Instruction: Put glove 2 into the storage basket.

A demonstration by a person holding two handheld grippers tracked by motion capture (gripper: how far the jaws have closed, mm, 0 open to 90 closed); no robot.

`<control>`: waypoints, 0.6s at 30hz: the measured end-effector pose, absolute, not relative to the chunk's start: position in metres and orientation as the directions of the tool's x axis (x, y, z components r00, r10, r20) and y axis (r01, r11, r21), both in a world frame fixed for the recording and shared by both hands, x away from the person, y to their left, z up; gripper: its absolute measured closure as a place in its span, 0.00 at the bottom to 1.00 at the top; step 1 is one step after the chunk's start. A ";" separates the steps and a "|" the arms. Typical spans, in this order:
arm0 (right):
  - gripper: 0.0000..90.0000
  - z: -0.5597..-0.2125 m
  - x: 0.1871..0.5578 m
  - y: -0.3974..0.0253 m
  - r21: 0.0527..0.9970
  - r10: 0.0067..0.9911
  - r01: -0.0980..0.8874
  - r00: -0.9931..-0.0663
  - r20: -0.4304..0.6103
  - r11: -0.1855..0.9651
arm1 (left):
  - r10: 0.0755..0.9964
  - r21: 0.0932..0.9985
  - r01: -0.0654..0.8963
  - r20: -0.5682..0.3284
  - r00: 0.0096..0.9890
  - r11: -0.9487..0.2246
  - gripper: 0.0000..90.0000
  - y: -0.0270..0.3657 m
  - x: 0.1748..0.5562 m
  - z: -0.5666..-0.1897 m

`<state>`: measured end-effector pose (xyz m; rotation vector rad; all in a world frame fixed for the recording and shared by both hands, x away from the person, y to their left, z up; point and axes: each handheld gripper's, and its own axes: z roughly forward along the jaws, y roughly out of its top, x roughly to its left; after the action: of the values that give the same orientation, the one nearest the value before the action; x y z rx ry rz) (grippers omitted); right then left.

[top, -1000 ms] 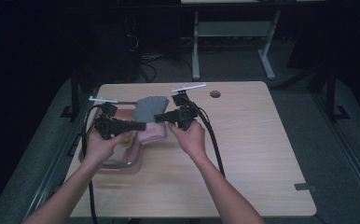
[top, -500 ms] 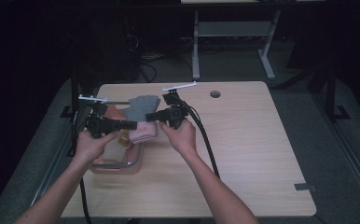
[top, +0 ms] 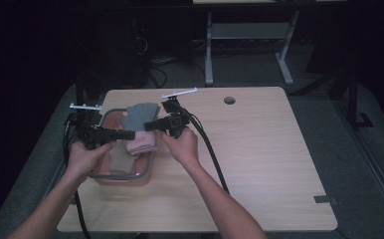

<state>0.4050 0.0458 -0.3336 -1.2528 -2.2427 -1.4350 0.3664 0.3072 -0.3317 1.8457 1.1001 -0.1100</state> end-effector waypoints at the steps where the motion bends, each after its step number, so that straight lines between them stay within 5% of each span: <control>1: 0.83 -0.334 0.406 0.047 0.655 0.541 0.734 -0.629 0.558 0.178 | 0.636 0.676 0.722 -0.495 0.592 -0.145 0.79 0.309 0.366 -0.332; 18: 0.83 -0.345 0.407 0.077 0.644 0.515 0.743 -0.631 0.581 0.184 | 0.657 0.666 0.734 -0.494 0.570 -0.136 0.79 0.337 0.362 -0.339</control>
<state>0.4073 0.0765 -0.3449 -1.2097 -2.2259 -1.4257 0.3616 0.3370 -0.3386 1.8460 1.1333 -0.1006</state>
